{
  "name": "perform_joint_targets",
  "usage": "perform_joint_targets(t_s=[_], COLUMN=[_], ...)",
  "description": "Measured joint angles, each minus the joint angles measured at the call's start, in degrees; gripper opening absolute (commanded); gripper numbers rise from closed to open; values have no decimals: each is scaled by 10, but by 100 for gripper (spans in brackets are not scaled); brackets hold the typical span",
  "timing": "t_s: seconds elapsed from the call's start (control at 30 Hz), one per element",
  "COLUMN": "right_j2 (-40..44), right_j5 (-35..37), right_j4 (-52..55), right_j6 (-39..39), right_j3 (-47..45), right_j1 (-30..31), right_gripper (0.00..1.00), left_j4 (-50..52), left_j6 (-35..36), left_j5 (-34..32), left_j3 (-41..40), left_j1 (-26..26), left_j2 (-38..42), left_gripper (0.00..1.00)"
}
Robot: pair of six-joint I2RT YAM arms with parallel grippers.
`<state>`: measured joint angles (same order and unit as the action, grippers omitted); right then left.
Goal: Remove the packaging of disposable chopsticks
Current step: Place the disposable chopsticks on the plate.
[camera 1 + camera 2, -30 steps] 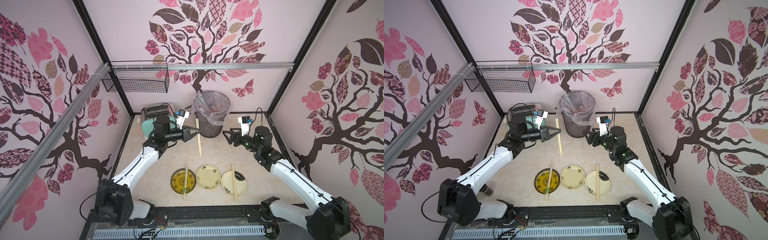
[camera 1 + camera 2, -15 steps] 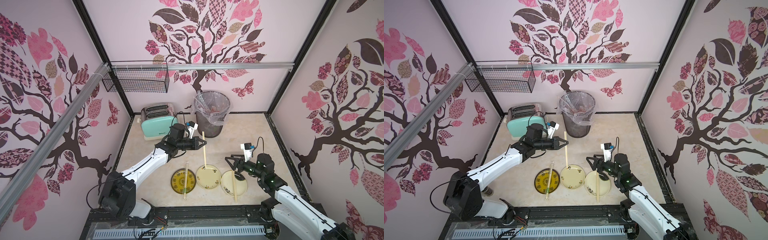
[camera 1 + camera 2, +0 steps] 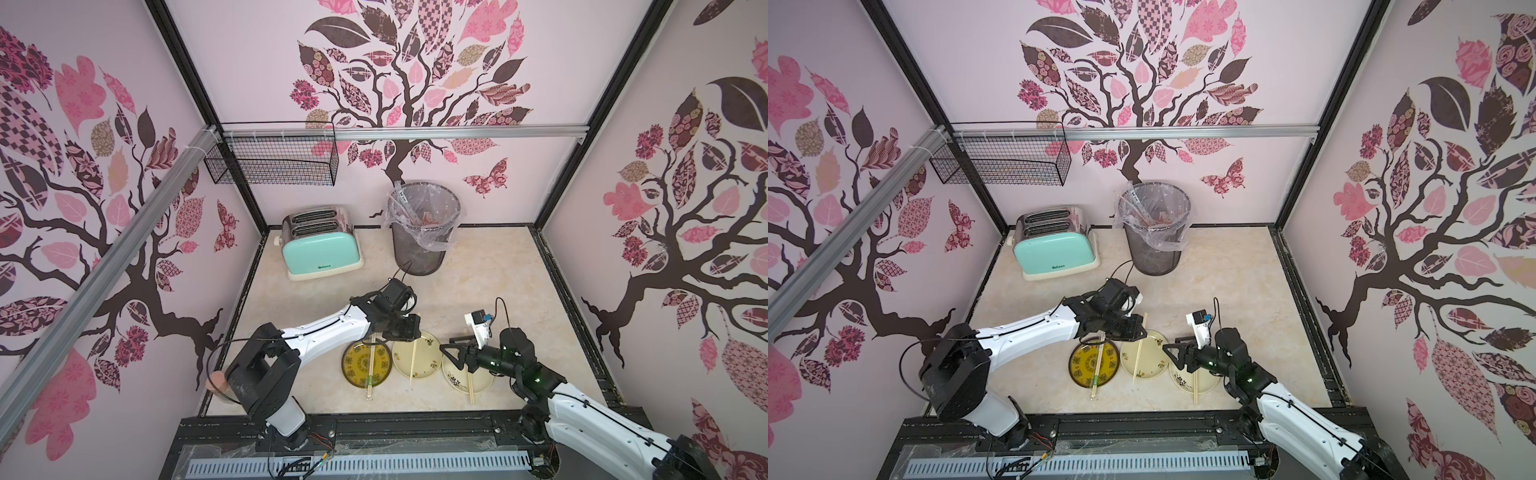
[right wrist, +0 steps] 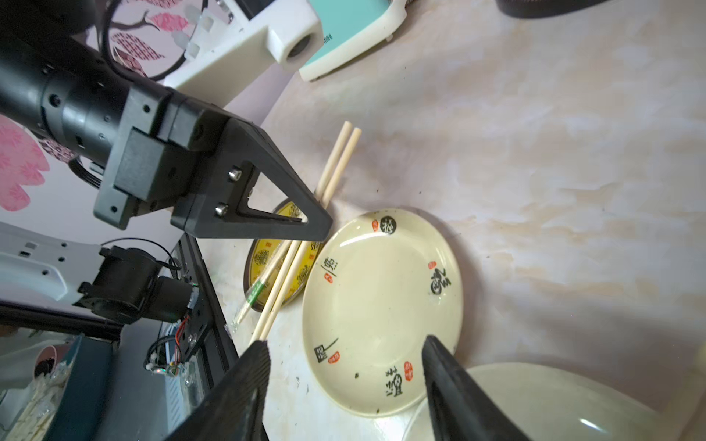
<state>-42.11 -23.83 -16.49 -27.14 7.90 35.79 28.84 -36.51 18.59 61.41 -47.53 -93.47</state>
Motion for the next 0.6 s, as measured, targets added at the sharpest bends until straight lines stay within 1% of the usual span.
perform_joint_targets(t_s=[0.1, 0.17, 0.3, 0.6], right_j2=[-7, -11, -24, -30], right_j5=[25, 35, 50, 56], right_j4=[2, 1, -2, -6], right_j6=[8, 13, 17, 19], right_j3=[-1, -1, -1, -1], right_j1=[41, 51, 52, 54], right_gripper=[66, 65, 64, 64], left_j4=[14, 20, 27, 37], left_j6=[-3, -6, -9, -10], left_j5=[-10, -18, -27, -46], left_j3=[1, 5, 21, 52], left_j1=[-10, -13, -16, -19], left_j2=[-17, -26, -46, -81], left_gripper=[0, 0, 0, 0])
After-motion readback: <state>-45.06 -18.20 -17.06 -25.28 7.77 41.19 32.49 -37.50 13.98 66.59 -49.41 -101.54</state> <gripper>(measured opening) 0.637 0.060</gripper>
